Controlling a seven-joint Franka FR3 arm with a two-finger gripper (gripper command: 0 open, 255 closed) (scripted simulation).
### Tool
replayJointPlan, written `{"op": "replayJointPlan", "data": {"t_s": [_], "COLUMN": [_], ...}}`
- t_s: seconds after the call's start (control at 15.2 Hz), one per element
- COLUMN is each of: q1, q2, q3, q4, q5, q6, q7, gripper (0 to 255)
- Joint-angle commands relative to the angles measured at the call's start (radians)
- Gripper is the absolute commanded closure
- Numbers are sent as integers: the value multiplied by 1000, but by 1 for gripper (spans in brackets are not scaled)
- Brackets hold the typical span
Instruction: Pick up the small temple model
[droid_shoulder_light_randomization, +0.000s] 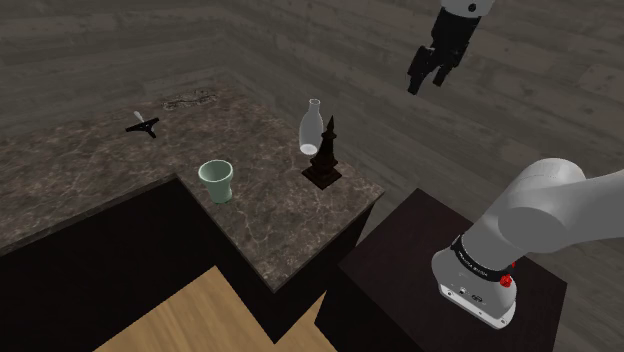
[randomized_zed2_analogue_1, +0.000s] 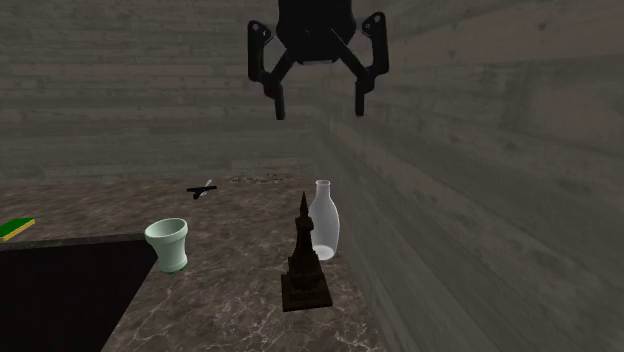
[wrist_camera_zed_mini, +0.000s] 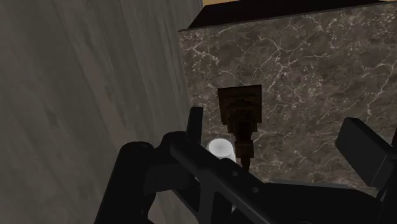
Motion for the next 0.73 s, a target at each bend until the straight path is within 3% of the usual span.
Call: {"op": "replayJointPlan", "data": {"t_s": [0.0,0.66], "q1": [0,-13], "q2": [0,142], "q3": [0,-13], "q4": [0,-232], "q5": [0,35], "q6": [0,523], "q7": [0,103], "gripper": [0,0]}}
